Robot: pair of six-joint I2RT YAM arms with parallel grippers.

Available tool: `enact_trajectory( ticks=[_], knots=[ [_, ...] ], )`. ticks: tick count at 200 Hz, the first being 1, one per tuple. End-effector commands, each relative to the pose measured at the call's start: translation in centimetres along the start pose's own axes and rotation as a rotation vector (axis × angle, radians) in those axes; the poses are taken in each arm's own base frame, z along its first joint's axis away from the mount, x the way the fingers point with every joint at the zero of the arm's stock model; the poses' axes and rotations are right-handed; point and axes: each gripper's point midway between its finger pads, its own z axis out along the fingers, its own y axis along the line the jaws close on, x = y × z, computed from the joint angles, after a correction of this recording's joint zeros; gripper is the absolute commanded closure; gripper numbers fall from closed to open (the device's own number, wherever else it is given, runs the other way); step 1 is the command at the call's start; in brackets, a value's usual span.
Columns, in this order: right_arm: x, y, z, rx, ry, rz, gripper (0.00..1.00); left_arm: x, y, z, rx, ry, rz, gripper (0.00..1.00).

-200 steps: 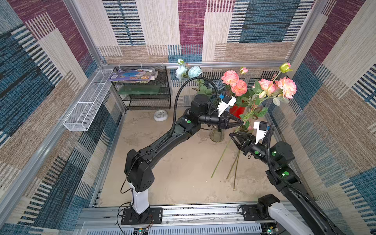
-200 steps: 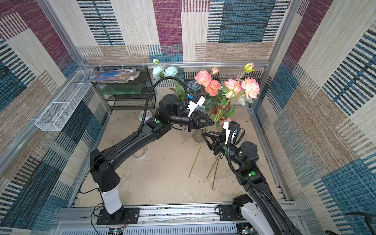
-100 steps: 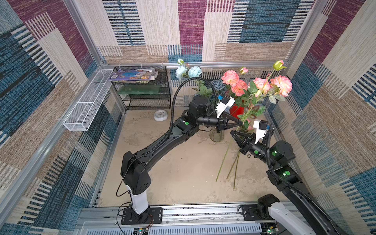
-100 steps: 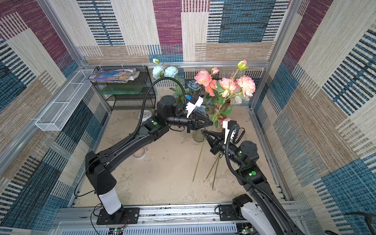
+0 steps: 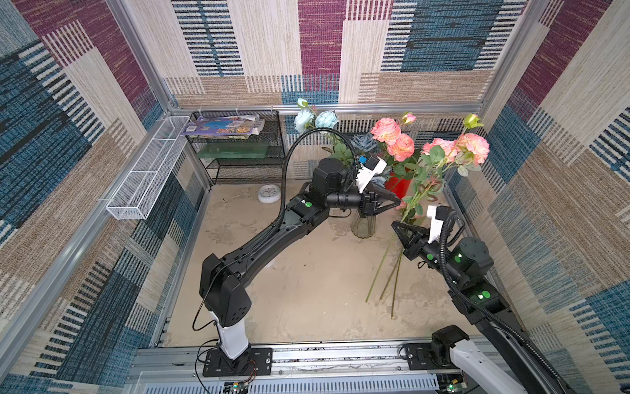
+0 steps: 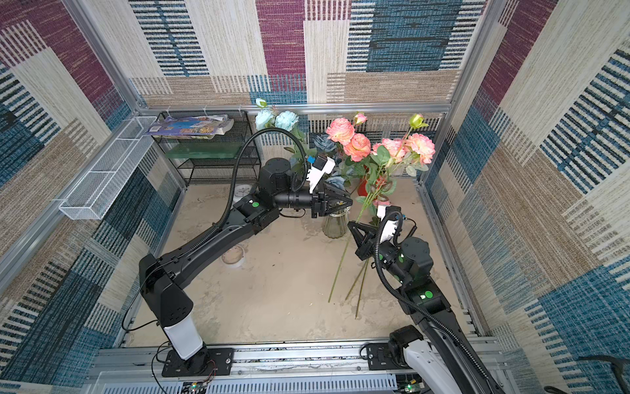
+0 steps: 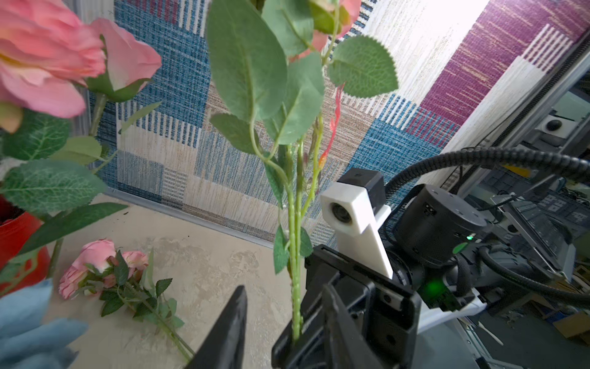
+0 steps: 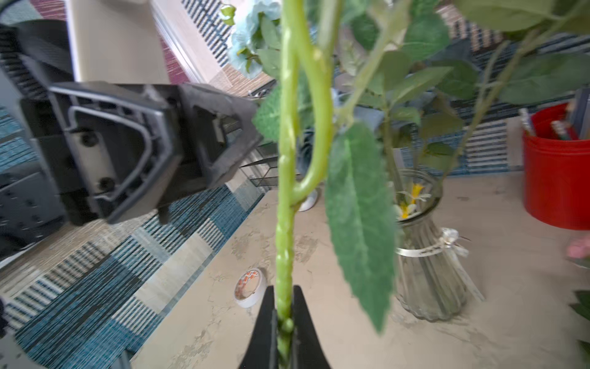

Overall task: Pick out pink flowers from the vase
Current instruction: Place the flower at the center of the board.

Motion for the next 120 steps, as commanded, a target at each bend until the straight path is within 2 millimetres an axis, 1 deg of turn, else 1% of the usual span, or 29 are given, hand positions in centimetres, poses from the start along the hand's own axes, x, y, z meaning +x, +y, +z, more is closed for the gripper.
enact_trajectory(
  ticks=[1, 22, 55, 73, 87, 120],
  knots=[
    [1.0, -3.9, -0.6, 0.183, 0.027, 0.010, 1.00, -0.3, -0.5, -1.0, -0.031, -0.002, 0.046, 0.59],
    [2.2, -6.4, -1.0, 0.253, 0.076, 0.078, 1.00, -0.3, -1.1, -1.8, -0.041, -0.017, 0.071, 0.57],
    [3.6, -9.5, -1.5, 0.311, 0.113, 0.144, 1.00, 0.0, -1.3, -2.5, -0.060, -0.030, 0.087, 0.56],
    [4.9, -11.2, -1.5, 0.343, 0.161, 0.184, 1.00, 0.2, -1.4, -2.6, -0.061, -0.028, 0.087, 0.57],
    [6.4, -12.4, -1.0, 0.360, 0.217, 0.223, 1.00, 0.3, -1.5, -2.7, -0.062, -0.026, 0.085, 0.57],
    [10.9, -15.3, 0.6, 0.420, 0.405, 0.319, 1.00, 0.6, -1.3, -2.8, -0.069, -0.028, 0.083, 0.57]
  ],
)
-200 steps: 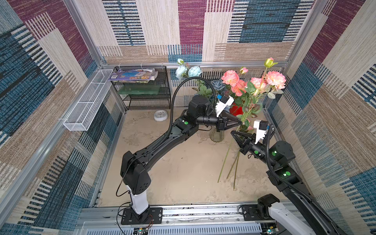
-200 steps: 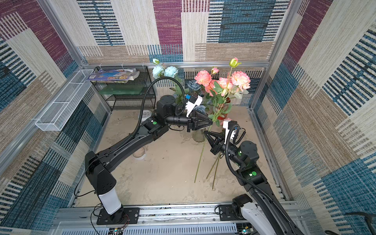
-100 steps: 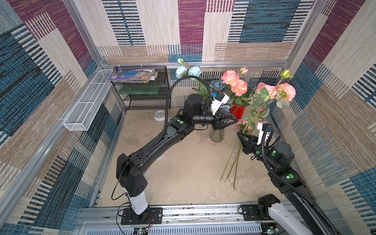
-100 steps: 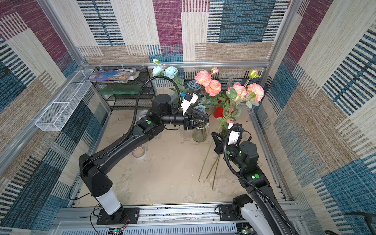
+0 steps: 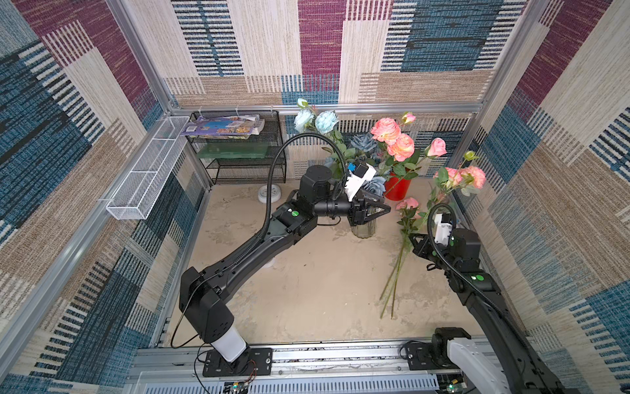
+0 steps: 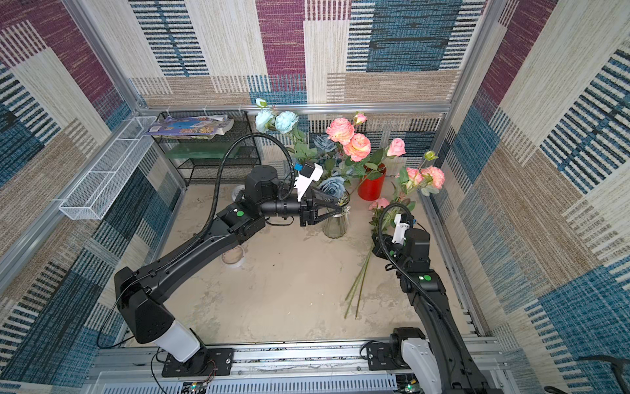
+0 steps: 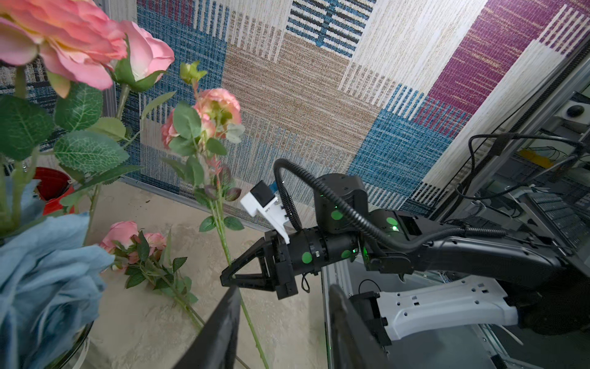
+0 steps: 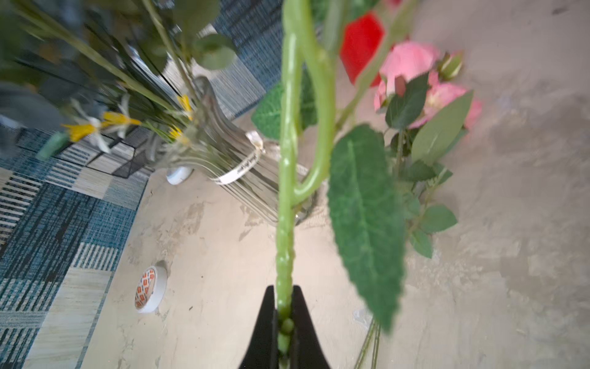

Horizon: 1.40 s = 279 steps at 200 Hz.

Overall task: Pick out pink flowers from the vase
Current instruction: Place the flower at the center of the board.

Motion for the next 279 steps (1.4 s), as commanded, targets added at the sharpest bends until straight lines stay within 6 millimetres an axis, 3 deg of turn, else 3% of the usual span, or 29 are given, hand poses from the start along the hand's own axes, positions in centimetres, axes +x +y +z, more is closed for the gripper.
enact_trajectory(
  ticks=[1, 30, 92, 164, 207, 217, 249, 279],
  knots=[
    [1.8, -1.0, 1.8, 0.018, 0.124, 0.034, 1.00, -0.7, -0.1, -0.3, -0.008, -0.030, 0.050, 0.57],
    [2.9, -2.7, 3.8, 0.072, 0.189, 0.062, 1.00, -0.5, -0.1, -0.5, -0.012, -0.028, 0.052, 0.57],
    [1.0, -5.9, 5.8, 0.217, 0.105, 0.073, 1.00, 0.2, 0.2, -1.3, -0.041, -0.030, 0.062, 0.57],
    [0.4, -6.8, 8.6, 0.253, 0.100, 0.099, 1.00, 1.0, 0.7, -1.7, -0.062, -0.027, 0.054, 0.57],
    [1.0, -6.2, 9.9, 0.258, 0.121, 0.099, 1.00, 1.2, 0.9, -1.8, -0.075, -0.026, 0.056, 0.57],
    [1.1, -6.0, 10.2, 0.259, 0.128, 0.093, 0.94, 1.2, 0.9, -1.8, -0.078, -0.026, 0.055, 0.57],
    [1.2, -5.5, 10.5, 0.272, 0.139, 0.074, 0.60, 1.5, 1.1, -1.8, -0.086, -0.019, 0.050, 0.57],
    [0.3, -5.1, 9.1, 0.301, 0.101, 0.057, 0.37, 1.7, 1.5, -2.0, -0.113, -0.012, 0.054, 0.56]
  ],
)
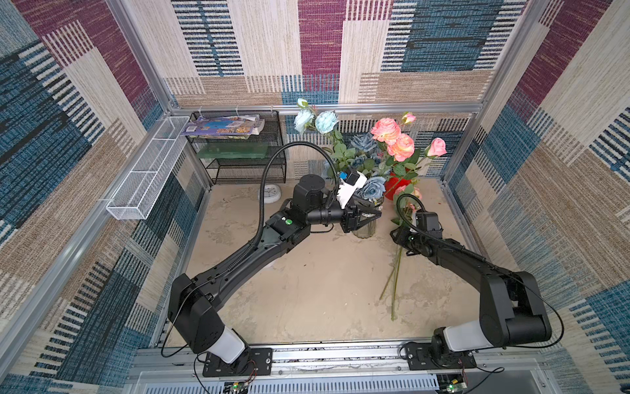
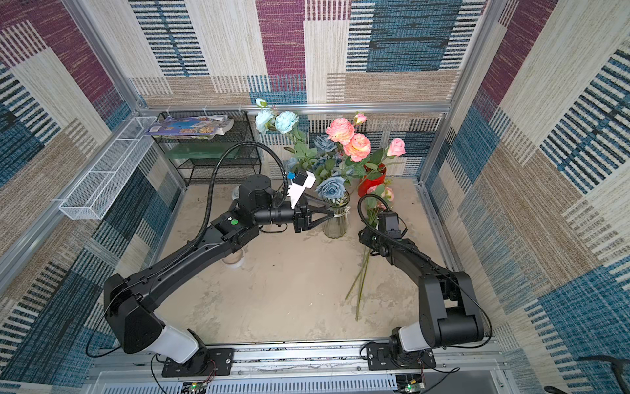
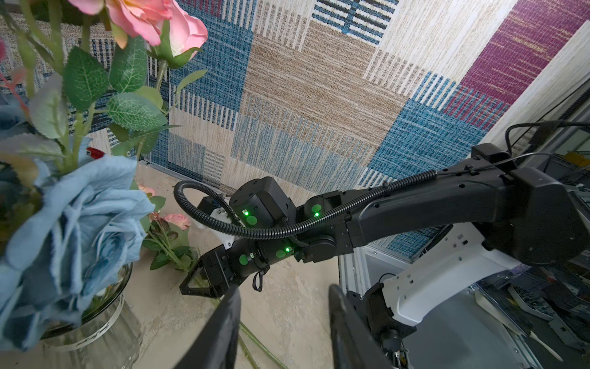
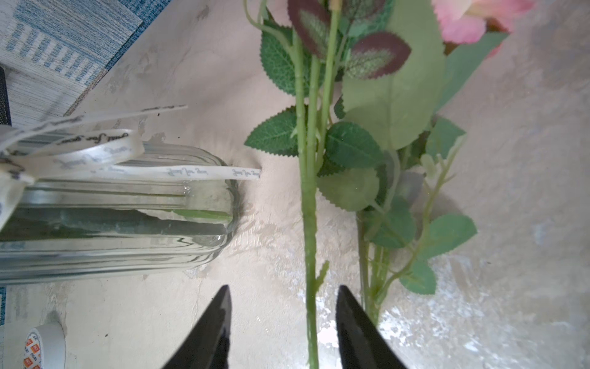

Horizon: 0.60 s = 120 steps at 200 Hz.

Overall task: Pick out pink flowers from the vase
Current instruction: Place the flower at the center of the board.

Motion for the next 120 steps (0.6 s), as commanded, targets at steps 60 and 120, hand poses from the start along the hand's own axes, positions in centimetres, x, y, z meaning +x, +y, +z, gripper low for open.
enact_trajectory(
  ticks=[60, 120],
  knots=[
    [-4.3, -0.5, -8.6, 0.123, -0.263, -0.041, 0.05, 0.0, 1.8, 0.2, -0.082, -0.010, 0.025, 0.50],
    [-4.8, 0.9, -15.2, -0.022, -0.497, -0.060, 0.00, -3.6, 7.1, 0.6, -0.385, -0.074, 0.099, 0.30]
  ],
)
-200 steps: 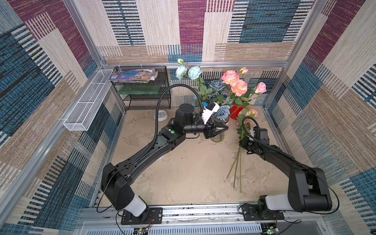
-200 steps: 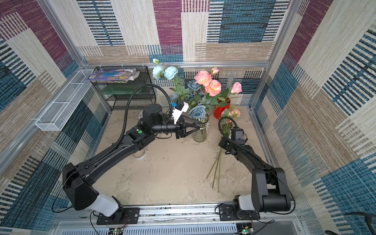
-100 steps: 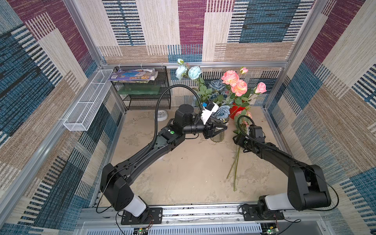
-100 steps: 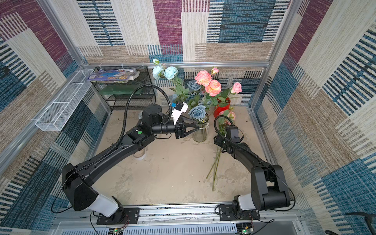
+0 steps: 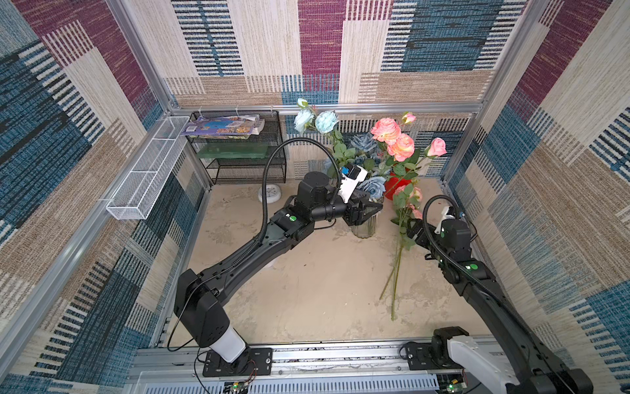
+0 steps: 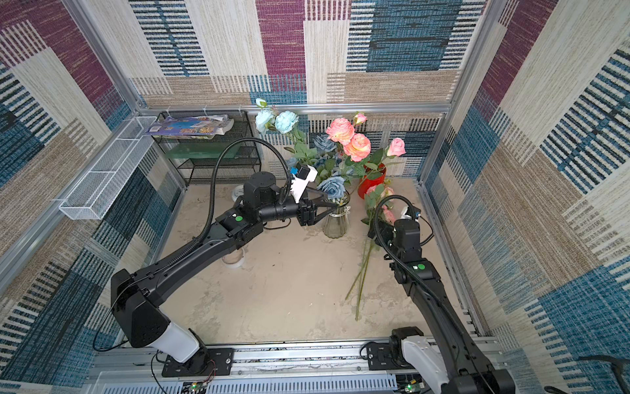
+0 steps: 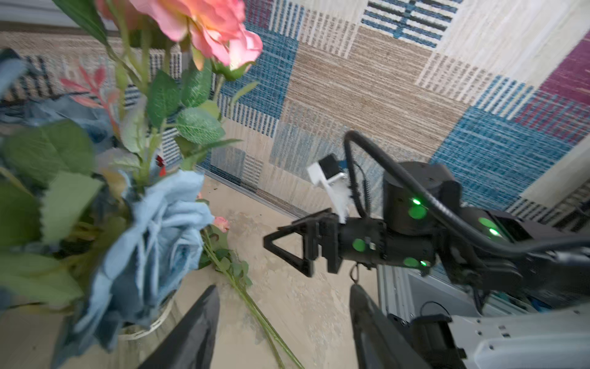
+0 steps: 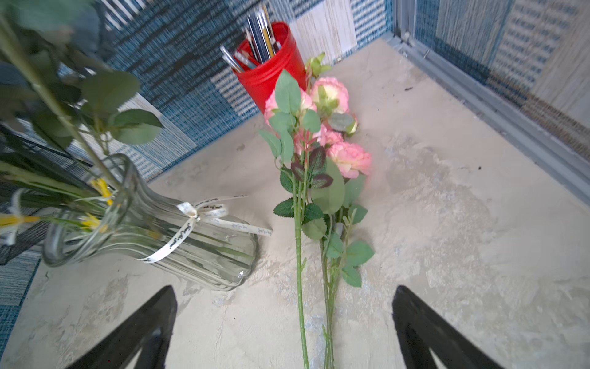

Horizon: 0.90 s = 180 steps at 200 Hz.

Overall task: Pick out pink flowers from the vase
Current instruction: Pick up the flower from the vase.

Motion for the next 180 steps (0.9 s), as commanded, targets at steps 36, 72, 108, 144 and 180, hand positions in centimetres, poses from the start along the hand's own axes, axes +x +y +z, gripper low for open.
enact_trajectory(
  ticks=[36, 72, 108, 144, 180],
  knots=[
    [-0.7, 0.7, -2.7, -0.097, -0.115, -0.029, 0.00, -3.9, 5.7, 2.6, -0.268, -0.062, 0.149, 0.20],
    [-0.2, 0.3, -2.8, -0.087, -0.097, -0.026, 0.00, -4.9, 7.5, 4.9, -0.302, -0.091, 0.202, 0.20],
    [0.2, -0.1, -2.6, -0.078, -0.095, -0.034, 0.00, -5.4, 7.8, 6.7, -0.269, -0.111, 0.205, 0.21],
    [0.4, 0.1, -2.4, -0.092, -0.088, -0.034, 0.00, -5.6, 7.5, 8.1, -0.224, -0.130, 0.232, 0.21],
    [0.6, 0.0, -2.1, -0.093, -0.074, -0.034, 0.00, -6.0, 7.6, 9.4, -0.193, -0.146, 0.241, 0.28]
  ],
)
